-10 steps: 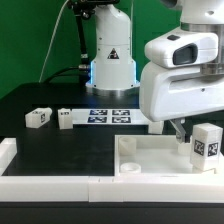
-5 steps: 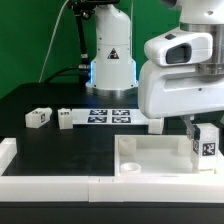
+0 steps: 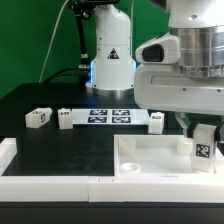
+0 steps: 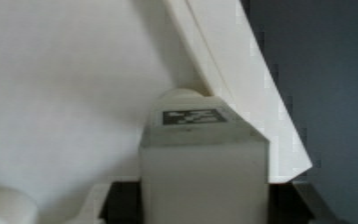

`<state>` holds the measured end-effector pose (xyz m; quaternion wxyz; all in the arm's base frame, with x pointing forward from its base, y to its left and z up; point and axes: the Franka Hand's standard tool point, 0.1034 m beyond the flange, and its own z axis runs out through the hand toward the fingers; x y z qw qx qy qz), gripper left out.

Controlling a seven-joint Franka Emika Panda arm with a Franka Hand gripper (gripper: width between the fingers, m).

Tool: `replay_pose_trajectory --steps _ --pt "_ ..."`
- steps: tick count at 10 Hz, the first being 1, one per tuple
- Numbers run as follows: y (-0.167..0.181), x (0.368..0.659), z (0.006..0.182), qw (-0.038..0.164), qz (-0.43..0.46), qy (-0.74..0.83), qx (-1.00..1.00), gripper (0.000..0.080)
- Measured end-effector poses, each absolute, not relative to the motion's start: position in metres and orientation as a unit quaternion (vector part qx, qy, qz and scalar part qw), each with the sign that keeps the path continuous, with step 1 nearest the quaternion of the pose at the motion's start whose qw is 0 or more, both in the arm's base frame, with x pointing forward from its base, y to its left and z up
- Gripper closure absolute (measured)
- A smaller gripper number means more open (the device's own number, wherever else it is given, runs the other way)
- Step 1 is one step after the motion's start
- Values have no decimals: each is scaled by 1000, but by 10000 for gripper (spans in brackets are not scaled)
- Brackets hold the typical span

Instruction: Assemble one leg

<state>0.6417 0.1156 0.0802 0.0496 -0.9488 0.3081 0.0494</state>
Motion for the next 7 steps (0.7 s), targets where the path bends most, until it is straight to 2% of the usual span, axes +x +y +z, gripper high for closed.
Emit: replay_pose_trajectory --steps 2,4,6,7 --pt "114 643 80 53 55 426 -901 508" --pt "114 643 80 47 60 501 -862 508" --pt "114 643 80 47 60 503 -861 507" --pt "115 643 80 49 59 485 -871 336"
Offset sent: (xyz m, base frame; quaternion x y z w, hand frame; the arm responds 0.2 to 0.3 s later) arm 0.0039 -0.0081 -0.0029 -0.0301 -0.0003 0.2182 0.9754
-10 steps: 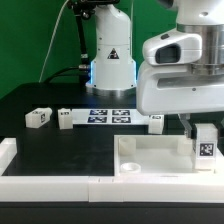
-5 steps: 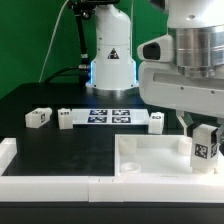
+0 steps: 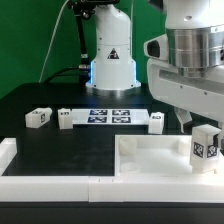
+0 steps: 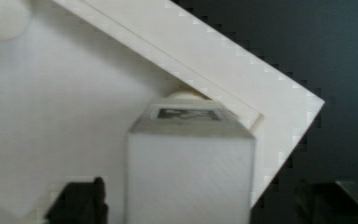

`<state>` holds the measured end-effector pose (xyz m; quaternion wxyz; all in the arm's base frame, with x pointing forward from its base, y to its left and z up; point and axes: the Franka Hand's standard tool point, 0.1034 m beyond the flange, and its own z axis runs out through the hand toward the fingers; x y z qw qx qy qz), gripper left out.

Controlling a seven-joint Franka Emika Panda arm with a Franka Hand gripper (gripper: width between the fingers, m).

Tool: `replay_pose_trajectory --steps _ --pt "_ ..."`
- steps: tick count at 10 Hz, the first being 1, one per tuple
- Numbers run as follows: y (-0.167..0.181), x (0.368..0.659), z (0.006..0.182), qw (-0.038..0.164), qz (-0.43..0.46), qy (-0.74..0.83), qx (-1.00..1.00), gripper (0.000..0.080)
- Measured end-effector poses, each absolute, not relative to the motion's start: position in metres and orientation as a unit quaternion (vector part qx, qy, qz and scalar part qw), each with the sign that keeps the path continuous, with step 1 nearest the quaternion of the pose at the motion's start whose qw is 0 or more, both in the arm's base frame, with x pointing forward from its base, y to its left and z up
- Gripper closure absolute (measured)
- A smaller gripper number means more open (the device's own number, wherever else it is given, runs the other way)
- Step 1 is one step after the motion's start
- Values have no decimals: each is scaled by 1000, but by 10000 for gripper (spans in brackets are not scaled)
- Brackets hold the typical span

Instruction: Assemble one leg

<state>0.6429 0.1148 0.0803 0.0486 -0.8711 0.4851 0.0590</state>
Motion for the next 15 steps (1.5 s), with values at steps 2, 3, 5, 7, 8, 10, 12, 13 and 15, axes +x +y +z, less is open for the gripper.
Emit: replay_pose_trajectory --steps 2,3,5,7,8,10,12,13,15 --pt "116 643 81 48 53 408 -910 163" --pt "118 643 82 43 46 332 -941 163" --pt "122 642 82 33 34 191 -980 152" --pt "125 643 83 20 22 38 -999 151" --pt "126 645 83 20 14 -23 -999 151" --pt "120 644 82 22 15 -104 -994 151" --pt "116 644 81 23 16 -164 -986 151" --pt "115 644 81 23 16 -172 -985 253" --pt "116 644 81 23 16 -166 -986 435"
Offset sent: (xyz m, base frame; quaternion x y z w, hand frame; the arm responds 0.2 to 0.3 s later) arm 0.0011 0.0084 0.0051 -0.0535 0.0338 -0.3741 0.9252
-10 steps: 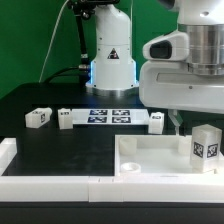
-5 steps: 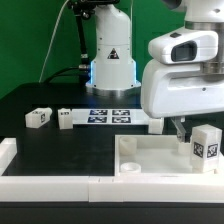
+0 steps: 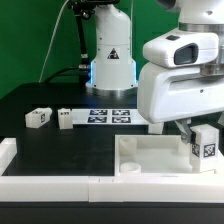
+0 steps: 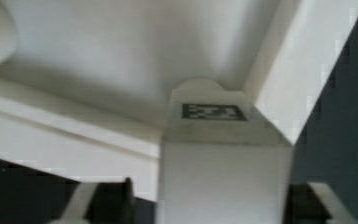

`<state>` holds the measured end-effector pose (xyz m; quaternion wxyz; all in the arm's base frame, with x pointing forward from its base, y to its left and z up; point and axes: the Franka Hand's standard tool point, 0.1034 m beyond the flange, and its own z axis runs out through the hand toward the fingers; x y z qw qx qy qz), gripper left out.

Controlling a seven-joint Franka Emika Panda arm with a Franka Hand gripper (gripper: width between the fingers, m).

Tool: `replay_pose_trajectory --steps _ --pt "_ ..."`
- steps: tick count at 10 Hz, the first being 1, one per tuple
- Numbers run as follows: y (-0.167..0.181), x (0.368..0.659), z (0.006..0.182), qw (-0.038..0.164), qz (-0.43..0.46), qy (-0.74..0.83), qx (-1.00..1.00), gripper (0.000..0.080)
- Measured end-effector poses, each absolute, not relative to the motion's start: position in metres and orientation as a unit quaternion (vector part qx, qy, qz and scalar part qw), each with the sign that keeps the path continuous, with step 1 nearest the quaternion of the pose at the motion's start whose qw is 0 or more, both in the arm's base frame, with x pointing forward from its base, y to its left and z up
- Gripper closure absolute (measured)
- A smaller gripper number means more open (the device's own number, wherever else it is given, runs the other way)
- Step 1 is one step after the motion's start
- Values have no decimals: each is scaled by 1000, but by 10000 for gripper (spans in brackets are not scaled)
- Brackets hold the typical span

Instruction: Assemble one leg

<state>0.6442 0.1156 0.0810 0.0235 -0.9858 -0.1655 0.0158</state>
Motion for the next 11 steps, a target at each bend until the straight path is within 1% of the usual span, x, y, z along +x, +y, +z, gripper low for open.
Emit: replay_pose_trajectory --steps 1,2,3,8,11 --pt "116 644 81 24 16 -148 -989 506" --pt "116 644 81 24 16 -150 -988 506" --pt "117 644 80 27 17 -115 -993 506" --pt "107 646 79 59 39 235 -969 506" --pt "107 645 77 50 50 413 -908 506"
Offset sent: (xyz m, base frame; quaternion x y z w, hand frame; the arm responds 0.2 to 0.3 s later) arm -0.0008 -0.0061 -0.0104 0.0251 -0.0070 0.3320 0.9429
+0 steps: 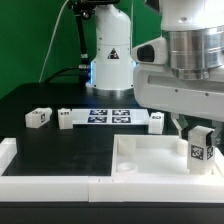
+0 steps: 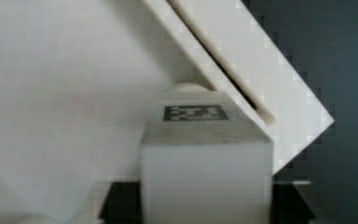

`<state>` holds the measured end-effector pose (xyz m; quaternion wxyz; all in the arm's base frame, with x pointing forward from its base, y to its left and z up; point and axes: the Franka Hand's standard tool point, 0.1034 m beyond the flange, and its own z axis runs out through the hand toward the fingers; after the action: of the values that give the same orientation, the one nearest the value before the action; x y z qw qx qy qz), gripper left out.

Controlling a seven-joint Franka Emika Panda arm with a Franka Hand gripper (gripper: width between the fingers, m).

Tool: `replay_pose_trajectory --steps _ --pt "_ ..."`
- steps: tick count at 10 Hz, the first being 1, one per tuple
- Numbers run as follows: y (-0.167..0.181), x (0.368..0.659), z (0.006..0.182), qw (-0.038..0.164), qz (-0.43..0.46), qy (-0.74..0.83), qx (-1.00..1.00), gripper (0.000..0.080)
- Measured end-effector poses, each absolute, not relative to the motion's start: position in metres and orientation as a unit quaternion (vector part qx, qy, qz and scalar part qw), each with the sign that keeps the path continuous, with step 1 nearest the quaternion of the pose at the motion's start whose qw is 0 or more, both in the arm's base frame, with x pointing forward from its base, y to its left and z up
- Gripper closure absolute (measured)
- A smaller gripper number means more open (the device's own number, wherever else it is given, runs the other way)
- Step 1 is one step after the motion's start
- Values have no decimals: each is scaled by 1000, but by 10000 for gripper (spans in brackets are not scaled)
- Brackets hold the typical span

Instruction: Assemble one leg

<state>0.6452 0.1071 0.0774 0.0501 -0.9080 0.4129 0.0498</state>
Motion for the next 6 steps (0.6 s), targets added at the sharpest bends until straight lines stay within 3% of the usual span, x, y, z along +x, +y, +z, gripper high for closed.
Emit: replay_pose_trajectory --steps 3,4,5,6 --pt "109 645 77 46 53 475 -877 506" --pt "109 645 77 47 52 463 -884 325" --pt "109 645 77 48 51 447 -892 325" --pt "110 645 78 46 50 431 -900 212"
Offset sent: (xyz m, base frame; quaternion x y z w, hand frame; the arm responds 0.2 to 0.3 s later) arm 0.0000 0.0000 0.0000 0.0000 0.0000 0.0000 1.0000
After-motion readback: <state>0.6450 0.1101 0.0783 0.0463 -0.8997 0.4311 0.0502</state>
